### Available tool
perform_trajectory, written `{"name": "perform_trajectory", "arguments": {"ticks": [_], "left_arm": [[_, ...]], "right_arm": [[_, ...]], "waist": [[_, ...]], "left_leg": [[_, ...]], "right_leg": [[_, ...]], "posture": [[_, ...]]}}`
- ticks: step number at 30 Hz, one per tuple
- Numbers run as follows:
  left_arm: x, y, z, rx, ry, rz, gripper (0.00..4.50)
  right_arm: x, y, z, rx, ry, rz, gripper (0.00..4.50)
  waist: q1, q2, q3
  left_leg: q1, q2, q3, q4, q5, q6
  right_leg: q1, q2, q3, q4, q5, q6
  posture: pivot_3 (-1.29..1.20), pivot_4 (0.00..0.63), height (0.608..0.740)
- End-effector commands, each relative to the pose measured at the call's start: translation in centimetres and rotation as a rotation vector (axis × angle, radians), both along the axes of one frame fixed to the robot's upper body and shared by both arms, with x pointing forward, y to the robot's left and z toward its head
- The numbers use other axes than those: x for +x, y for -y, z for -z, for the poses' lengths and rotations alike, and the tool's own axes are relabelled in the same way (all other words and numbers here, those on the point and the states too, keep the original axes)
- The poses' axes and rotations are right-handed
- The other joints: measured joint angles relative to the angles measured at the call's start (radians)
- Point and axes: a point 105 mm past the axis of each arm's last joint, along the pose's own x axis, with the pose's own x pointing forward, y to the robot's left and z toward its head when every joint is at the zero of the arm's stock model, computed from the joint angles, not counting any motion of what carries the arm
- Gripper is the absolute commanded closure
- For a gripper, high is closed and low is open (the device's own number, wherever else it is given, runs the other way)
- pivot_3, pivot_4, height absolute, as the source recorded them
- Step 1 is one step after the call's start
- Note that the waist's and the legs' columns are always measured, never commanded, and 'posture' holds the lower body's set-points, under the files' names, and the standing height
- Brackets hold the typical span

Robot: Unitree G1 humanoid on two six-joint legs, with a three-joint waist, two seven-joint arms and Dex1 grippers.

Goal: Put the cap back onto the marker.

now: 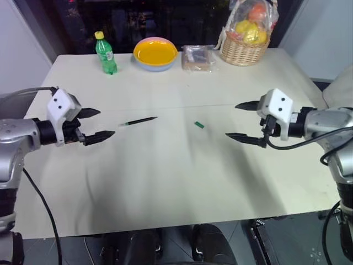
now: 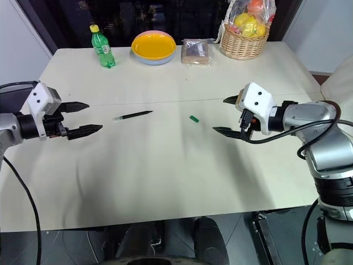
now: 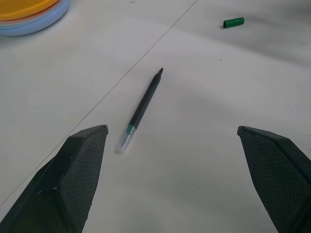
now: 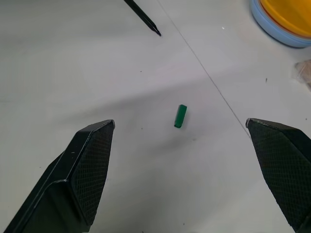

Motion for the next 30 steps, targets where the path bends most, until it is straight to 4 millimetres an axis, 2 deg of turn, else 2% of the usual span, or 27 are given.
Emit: {"name": "perform_trajectory", "arguments": {"ticks": [1, 9, 13, 17, 26, 30], "left_arm": [[0.0, 0.3, -1.0, 0.007, 0.041, 0.016, 0.02], [0.7, 0.6, -0.6, -0.006, 0.044, 0.019, 0.02], [2.9, 0.8, -0.2, -0.059, 0.113, 0.027, 0.02], [4.7, 1.0, 0.6, -0.109, 0.106, 0.052, 0.02], [8.6, 2.6, 3.2, -0.087, 0.007, 0.104, 0.02], [9.5, 3.6, 4.1, -0.057, -0.031, 0.116, 0.02]], "right_arm": [[-0.4, -0.3, -1.5, -0.012, 0.057, -0.020, 0.00], [-0.3, -0.4, -1.4, -0.007, 0.058, -0.014, 0.00], [-0.1, -0.8, -1.1, 0.031, 0.075, 0.008, 0.00], [0.1, -1.7, -0.5, 0.084, 0.102, 0.041, 0.00], [-1.6, -4.0, 1.0, 0.223, 0.115, 0.118, 0.00], [-2.4, -4.4, 1.2, 0.258, 0.119, 0.159, 0.00]], "waist": [[0.000, 0.000, 0.000], [0.001, 0.000, 0.000], [0.005, 0.000, 0.000], [0.003, 0.000, 0.000], [0.020, -0.001, 0.000], [0.023, -0.001, 0.000]], "left_leg": [[0.000, 0.000, 0.000, 0.000, 0.000, 0.000], [0.000, 0.000, 0.000, 0.000, 0.000, 0.000], [0.000, 0.000, 0.000, 0.000, 0.000, 0.000], [0.000, -0.001, 0.001, 0.001, 0.001, -0.002], [-0.001, -0.002, 0.002, 0.003, 0.001, -0.002], [-0.002, -0.002, 0.001, 0.004, -0.001, 0.001]], "right_leg": [[0.000, 0.000, 0.000, 0.000, 0.000, 0.000], [0.000, 0.000, 0.000, 0.000, 0.000, 0.000], [0.000, 0.000, 0.000, 0.000, 0.000, 0.000], [0.000, 0.001, 0.000, 0.000, 0.001, 0.001], [0.000, 0.001, 0.000, 0.000, 0.001, 0.002], [0.000, 0.002, 0.000, 0.000, 0.001, 0.002]], "posture": [[0.00, 0.150, 0.740], [0.00, 0.150, 0.740], [0.00, 0.150, 0.740], [0.00, 0.150, 0.740], [0.00, 0.150, 0.740], [0.00, 0.150, 0.740]]}}
